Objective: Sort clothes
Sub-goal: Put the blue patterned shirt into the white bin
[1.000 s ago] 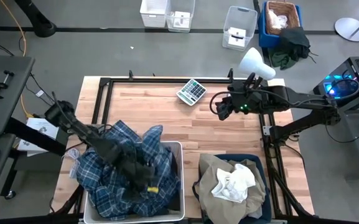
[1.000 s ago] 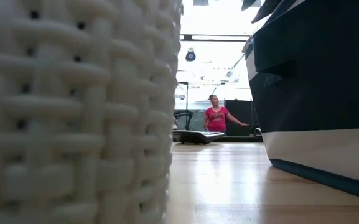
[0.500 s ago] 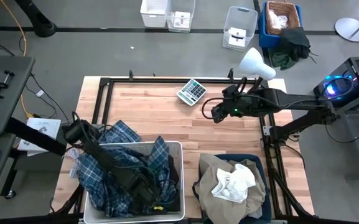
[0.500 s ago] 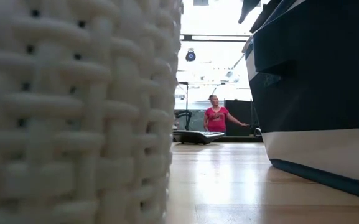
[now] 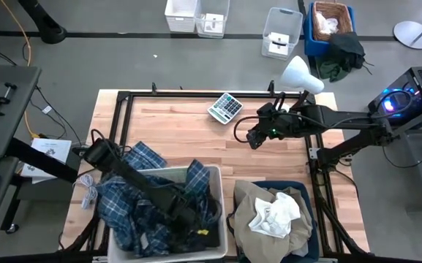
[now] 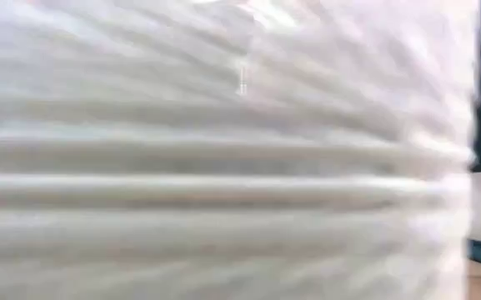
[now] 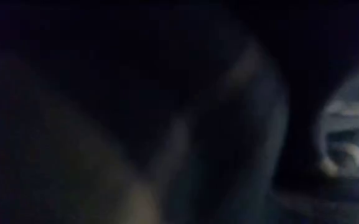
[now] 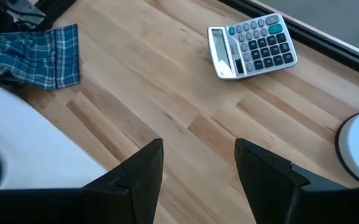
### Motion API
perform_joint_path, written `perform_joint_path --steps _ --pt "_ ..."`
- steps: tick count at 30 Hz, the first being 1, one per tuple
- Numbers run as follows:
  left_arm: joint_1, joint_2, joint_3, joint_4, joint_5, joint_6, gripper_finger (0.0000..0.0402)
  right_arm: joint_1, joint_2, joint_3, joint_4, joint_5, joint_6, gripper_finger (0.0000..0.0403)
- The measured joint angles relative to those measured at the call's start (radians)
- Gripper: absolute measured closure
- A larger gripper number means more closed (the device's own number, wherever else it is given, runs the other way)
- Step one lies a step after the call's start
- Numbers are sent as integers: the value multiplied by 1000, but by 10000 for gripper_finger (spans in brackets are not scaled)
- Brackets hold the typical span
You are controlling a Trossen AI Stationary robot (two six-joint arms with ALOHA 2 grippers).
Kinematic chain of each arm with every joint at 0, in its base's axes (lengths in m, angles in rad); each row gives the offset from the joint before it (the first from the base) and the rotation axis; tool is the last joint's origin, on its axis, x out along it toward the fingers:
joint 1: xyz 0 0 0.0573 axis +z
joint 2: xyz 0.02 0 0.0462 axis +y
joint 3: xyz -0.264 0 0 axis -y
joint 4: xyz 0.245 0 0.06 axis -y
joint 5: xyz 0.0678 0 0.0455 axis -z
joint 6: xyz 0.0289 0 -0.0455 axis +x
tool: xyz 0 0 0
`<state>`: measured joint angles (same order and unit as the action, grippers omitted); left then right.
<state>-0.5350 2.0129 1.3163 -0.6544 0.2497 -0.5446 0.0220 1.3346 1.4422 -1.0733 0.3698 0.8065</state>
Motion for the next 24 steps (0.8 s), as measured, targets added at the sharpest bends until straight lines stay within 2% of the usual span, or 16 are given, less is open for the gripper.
perform_joint_path --steps 4,12,15,19,24 --pt "47 3 48 -31 -11 -8 361 0 0 0 0 0 -9 208" --pt "132 0 234 -237 -8 34 261 0 0 0 0 0 -30 208" --pt "149 -10 313 -361 17 74 234 0 0 0 0 0 -49 208" --pt "152 -48 384 -529 22 113 214 0 0 0 0 0 -56 208" --pt "151 -135 391 -614 2 90 210 0 0 0 1 0 -56 208"
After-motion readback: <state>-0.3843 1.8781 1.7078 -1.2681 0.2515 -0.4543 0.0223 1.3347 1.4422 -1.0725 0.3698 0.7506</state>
